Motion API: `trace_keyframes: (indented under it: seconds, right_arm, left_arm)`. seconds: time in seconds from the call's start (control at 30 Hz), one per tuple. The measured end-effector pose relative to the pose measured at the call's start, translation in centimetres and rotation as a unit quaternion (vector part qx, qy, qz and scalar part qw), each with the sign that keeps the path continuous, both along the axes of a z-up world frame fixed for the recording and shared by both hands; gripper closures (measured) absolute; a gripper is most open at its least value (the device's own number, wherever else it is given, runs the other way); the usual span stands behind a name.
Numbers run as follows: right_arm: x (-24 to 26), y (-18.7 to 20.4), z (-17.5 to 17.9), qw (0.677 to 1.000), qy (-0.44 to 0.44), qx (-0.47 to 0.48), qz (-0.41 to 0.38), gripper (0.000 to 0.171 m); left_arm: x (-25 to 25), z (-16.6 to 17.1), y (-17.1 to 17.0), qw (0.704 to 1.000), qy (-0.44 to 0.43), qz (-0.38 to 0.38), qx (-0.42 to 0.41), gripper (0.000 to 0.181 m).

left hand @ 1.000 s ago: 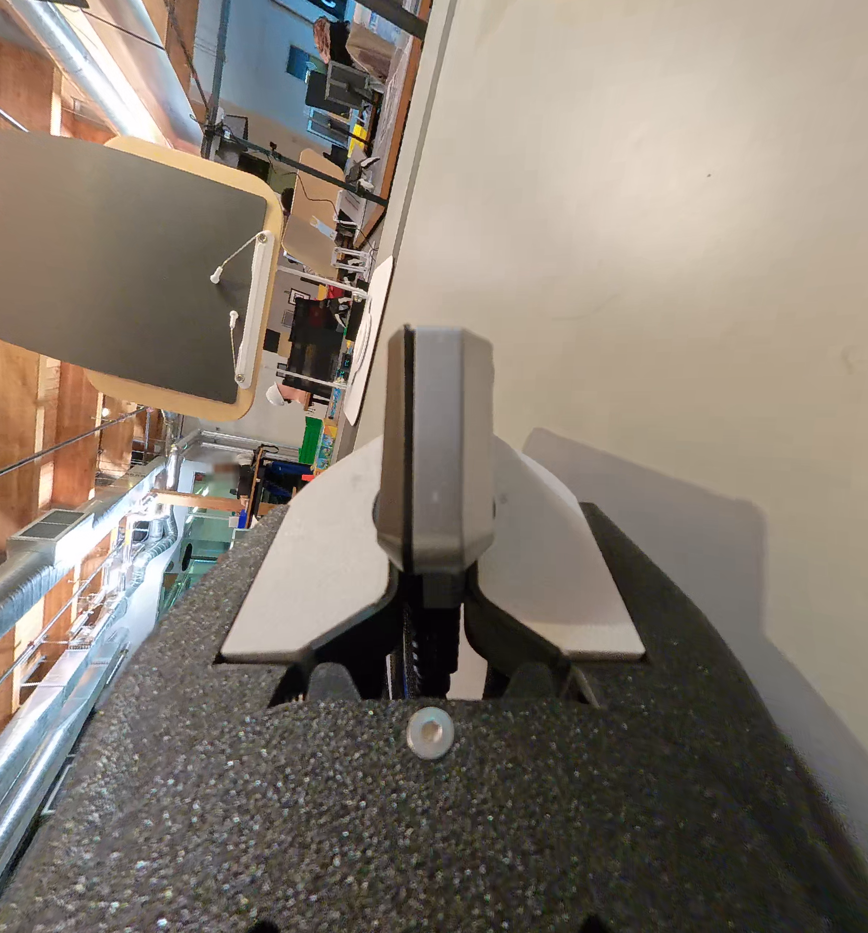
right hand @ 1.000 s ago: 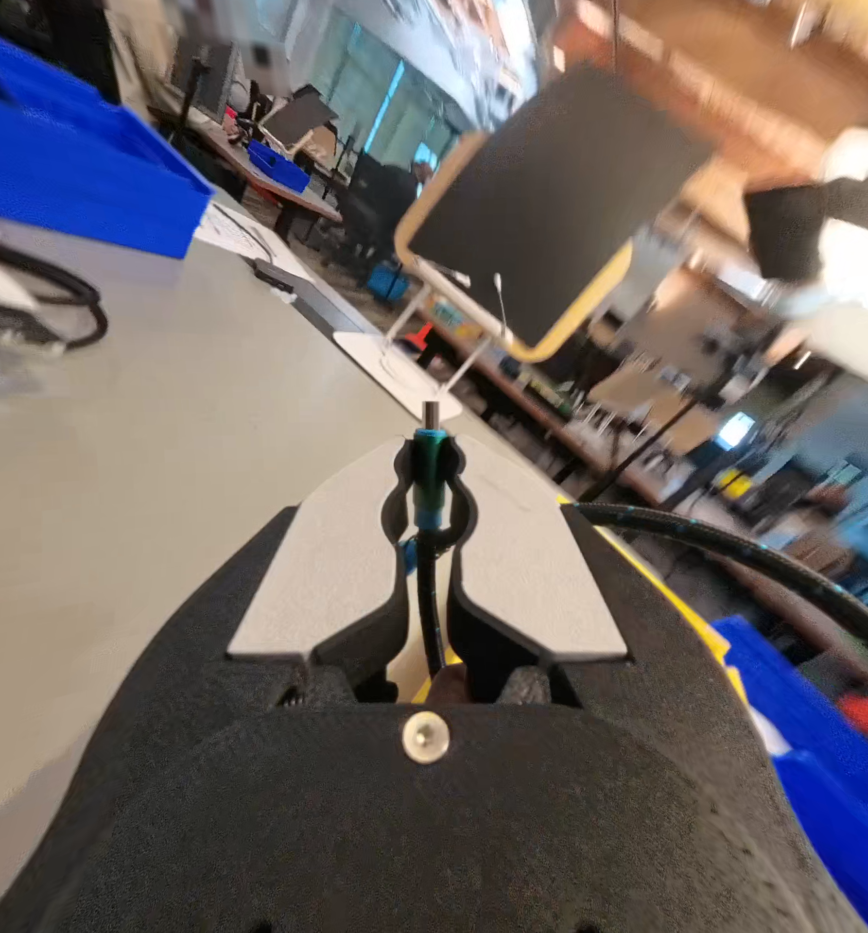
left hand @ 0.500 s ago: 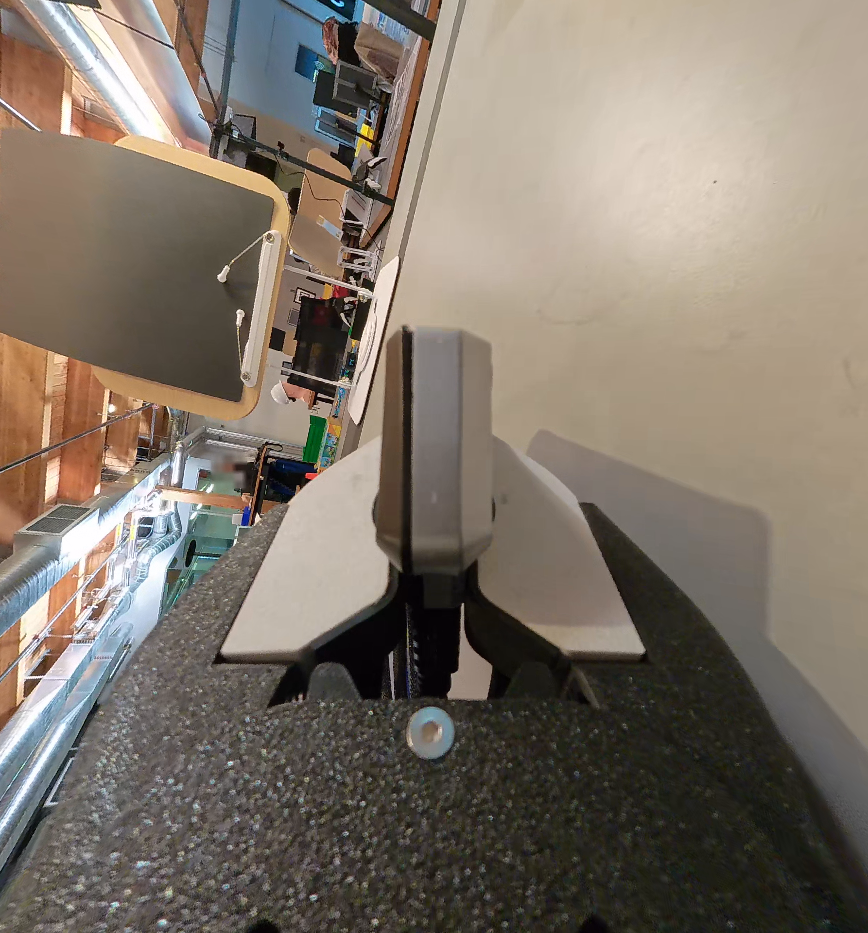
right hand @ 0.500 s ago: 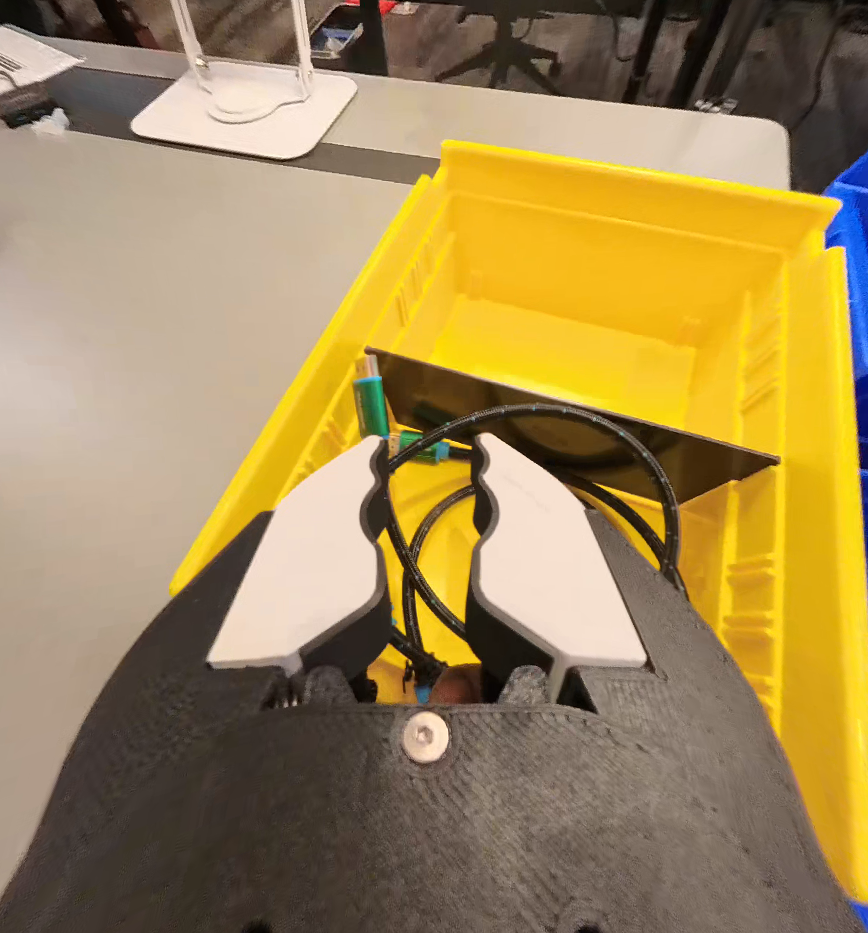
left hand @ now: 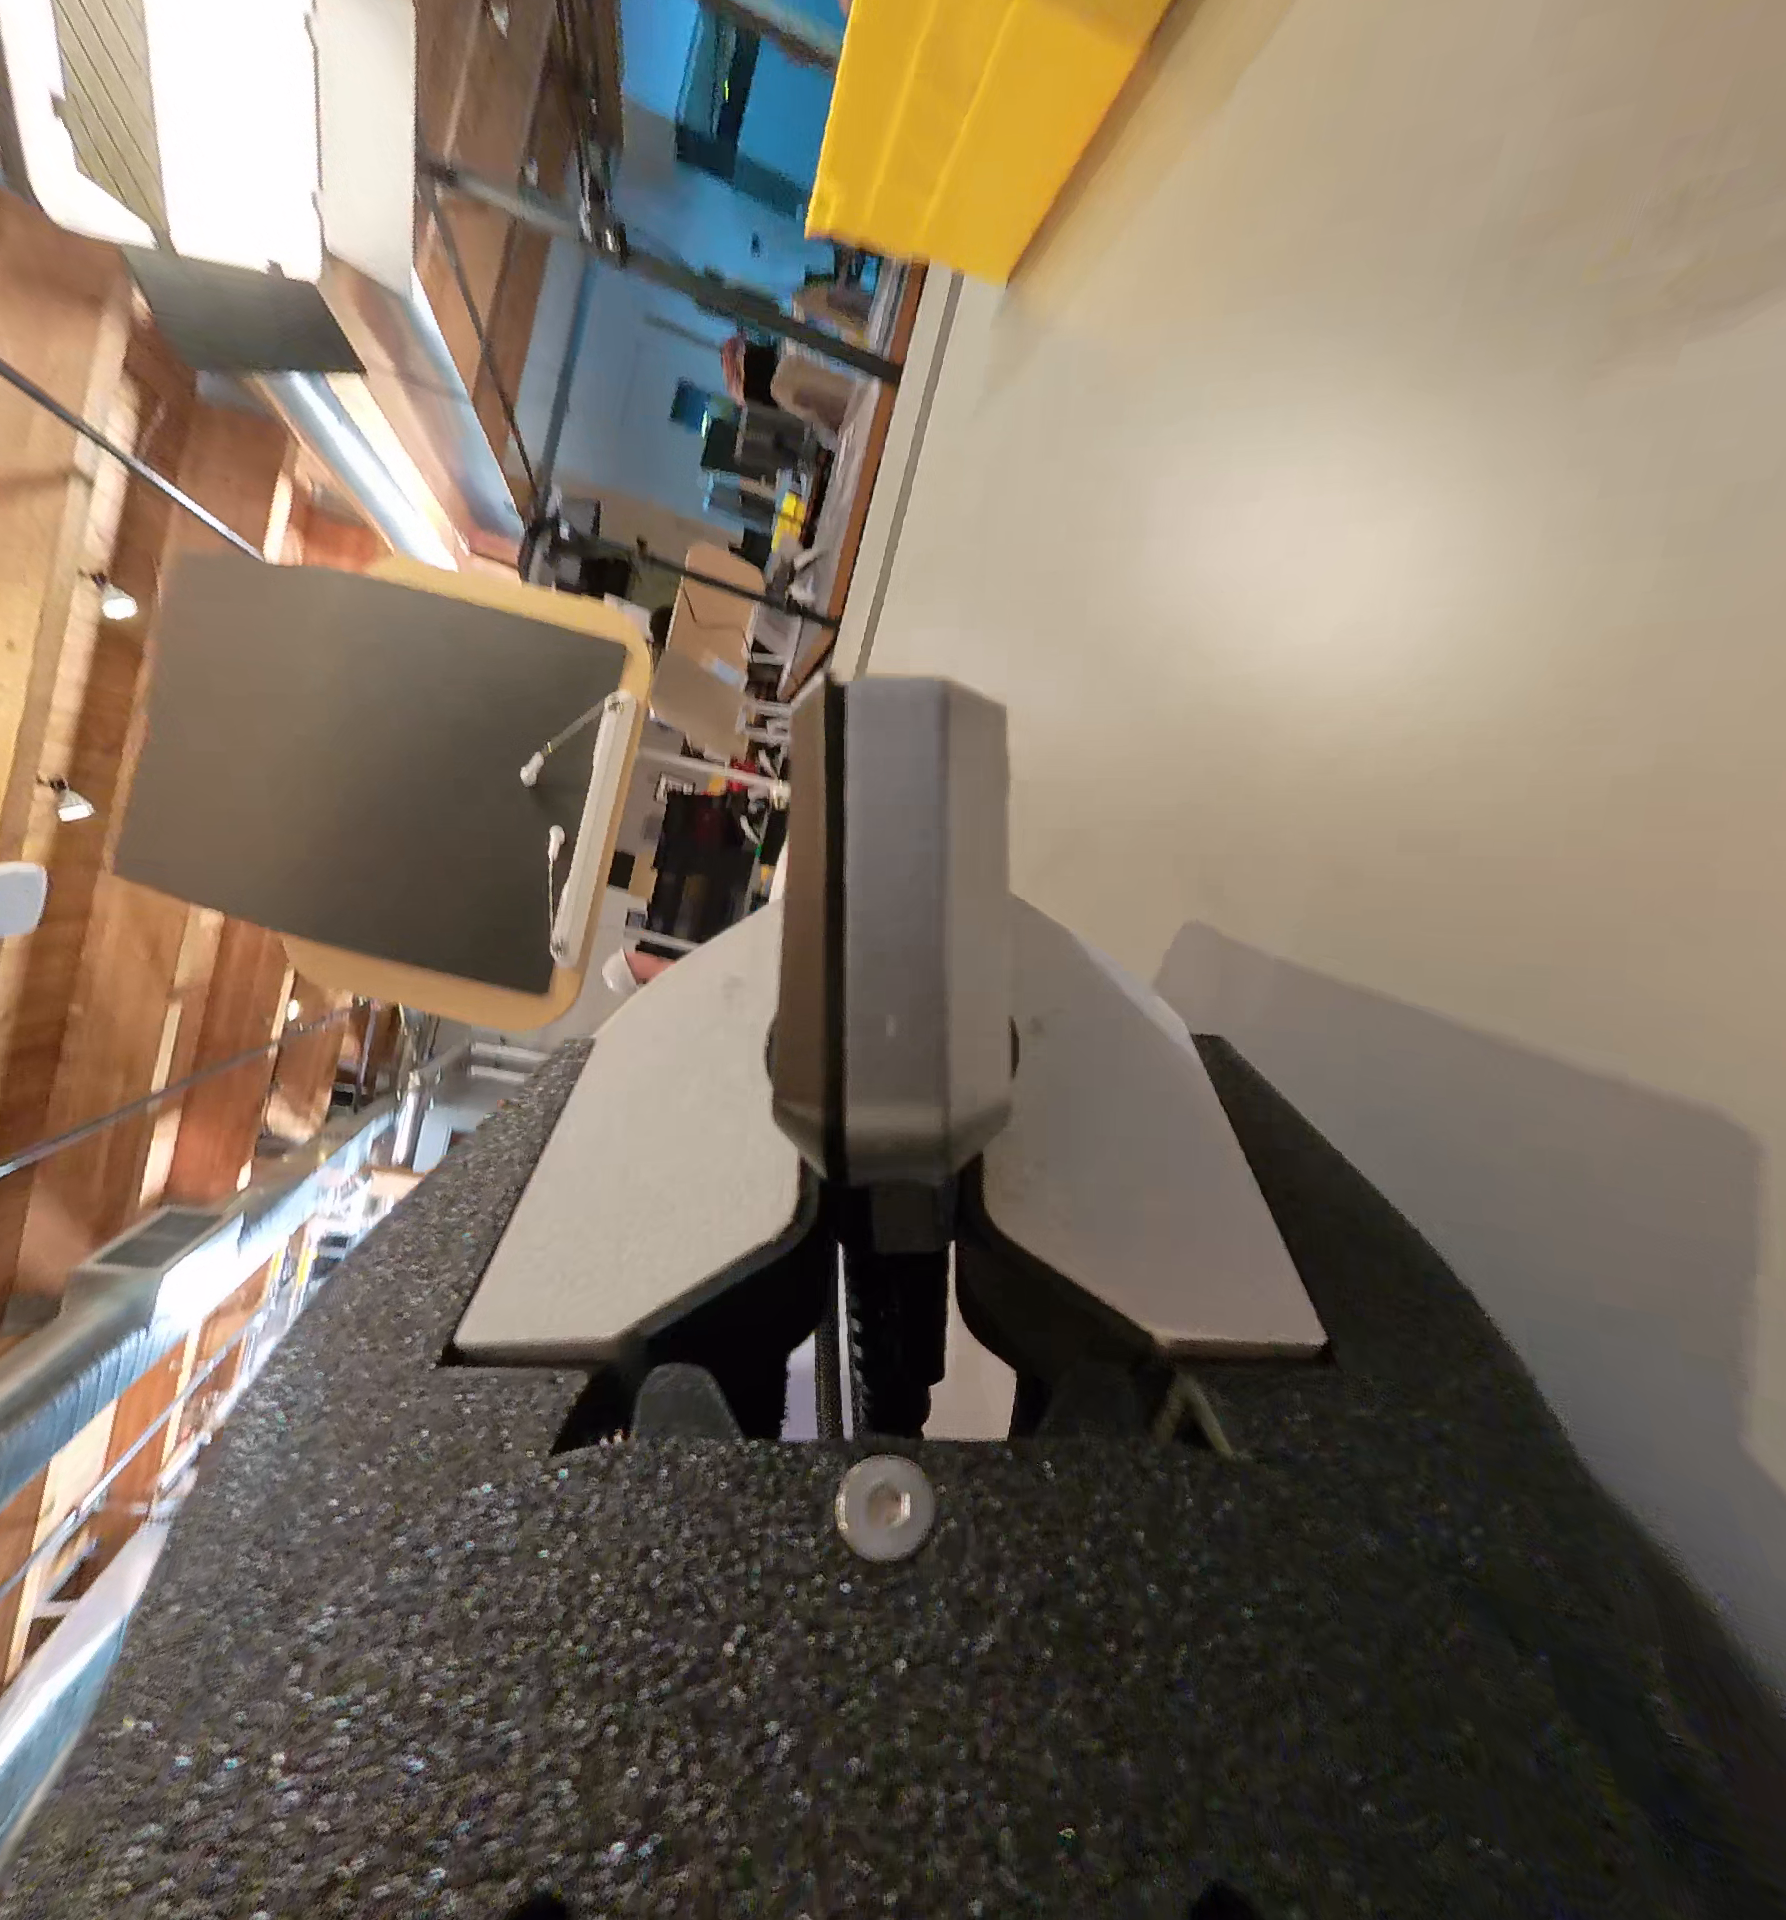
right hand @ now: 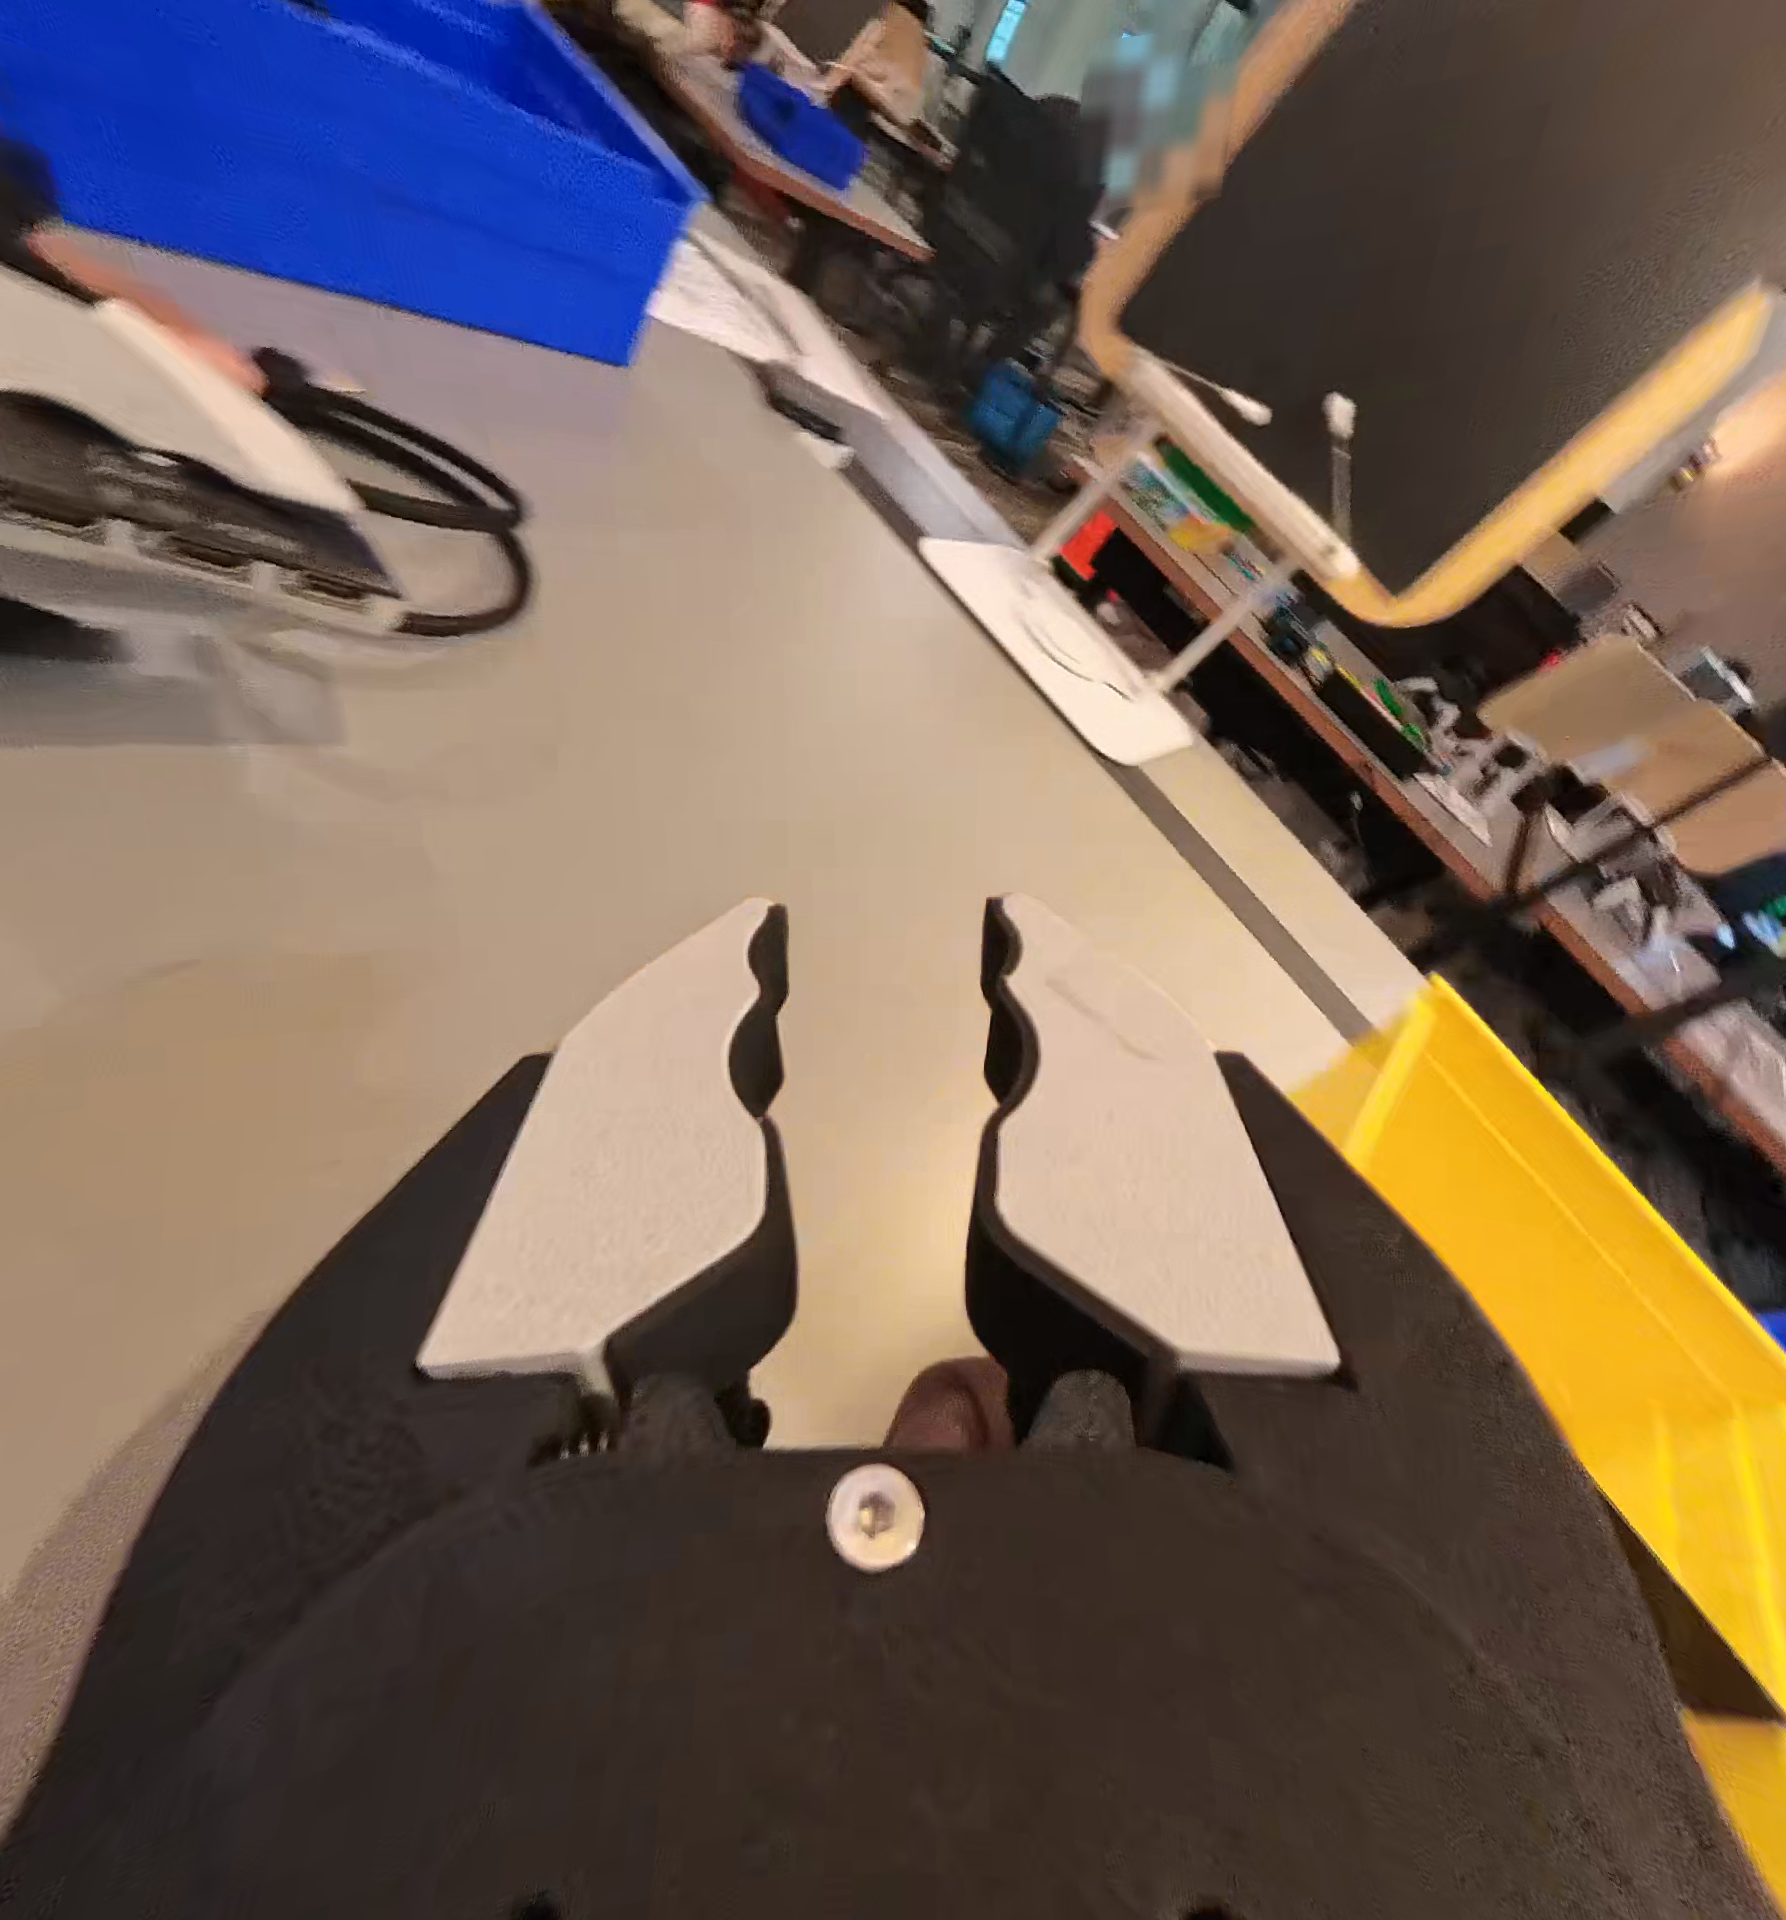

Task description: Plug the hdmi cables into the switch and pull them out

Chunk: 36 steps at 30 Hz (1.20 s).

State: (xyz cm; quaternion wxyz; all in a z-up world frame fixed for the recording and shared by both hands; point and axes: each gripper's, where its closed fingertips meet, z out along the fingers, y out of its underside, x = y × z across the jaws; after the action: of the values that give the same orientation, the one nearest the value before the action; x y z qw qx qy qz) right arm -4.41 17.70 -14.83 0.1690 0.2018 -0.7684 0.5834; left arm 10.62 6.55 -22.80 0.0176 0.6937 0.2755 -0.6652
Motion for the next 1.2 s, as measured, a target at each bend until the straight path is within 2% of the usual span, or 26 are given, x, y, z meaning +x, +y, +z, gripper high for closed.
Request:
trace_keyframes:
  seconds: [0.1, 0.2, 0.37, 0.47, 0.6, 0.73, 0.8, 0.93, 1.0, 1.03, 1.07, 1.2]
  right_arm:
    - [4.2, -2.2, -3.0, 0.998, 0.034, 0.017, 0.048, 0.134]
    - [6.1, -4.2, -5.9, 0.994, 0.072, 0.029, 0.071, 0.124]
    - [8.8, -6.7, -8.5, 0.985, 0.110, 0.024, 0.129, 0.106]
    - [10.6, -8.0, -8.5, 0.978, 0.142, 0.021, 0.150, 0.092]
    - [12.9, -9.6, -7.2, 0.963, 0.207, 0.003, 0.171, 0.082]
    - [14.5, -10.6, -7.4, 0.936, 0.295, 0.018, 0.194, 0.077]
    - [14.7, -10.9, -7.9, 0.921, 0.336, 0.025, 0.197, 0.080]
    - [15.2, -10.9, -8.9, 0.906, 0.361, 0.043, 0.216, 0.097]
    - [15.2, -10.8, -8.7, 0.905, 0.368, 0.036, 0.211, 0.121]
    - [15.0, -10.8, -8.3, 0.906, 0.370, 0.029, 0.205, 0.144]
    - [14.8, -10.8, -8.0, 0.907, 0.371, 0.023, 0.196, 0.152]
    - [13.3, -10.8, -6.5, 0.918, 0.363, 0.005, 0.159, 0.159]
  left_arm:
    - [-0.2, 0.5, 2.3, 0.999, 0.015, -0.052, -0.005, 0.158]
    - [-0.1, 1.3, 4.5, 0.994, 0.038, -0.103, 0.003, 0.158]
    - [0.7, 3.4, 6.4, 0.976, 0.095, -0.181, 0.076, 0.157]
    - [1.6, 5.2, 5.9, 0.953, 0.141, -0.212, 0.164, 0.158]
    - [3.2, 7.5, 5.1, 0.904, 0.196, -0.262, 0.275, 0.157]
    - [3.7, 8.0, 5.2, 0.880, 0.202, -0.293, 0.316, 0.157]
    - [3.8, 8.0, 5.6, 0.874, 0.195, -0.307, 0.322, 0.157]
    - [3.5, 7.2, 6.8, 0.873, 0.163, -0.329, 0.322, 0.157]
    - [3.5, 7.2, 6.9, 0.872, 0.161, -0.333, 0.322, 0.157]
    - [3.6, 7.3, 6.9, 0.871, 0.164, -0.334, 0.322, 0.157]
    - [3.6, 7.4, 6.8, 0.870, 0.170, -0.333, 0.321, 0.157]
    - [3.4, 7.6, 6.4, 0.875, 0.185, -0.318, 0.314, 0.153]
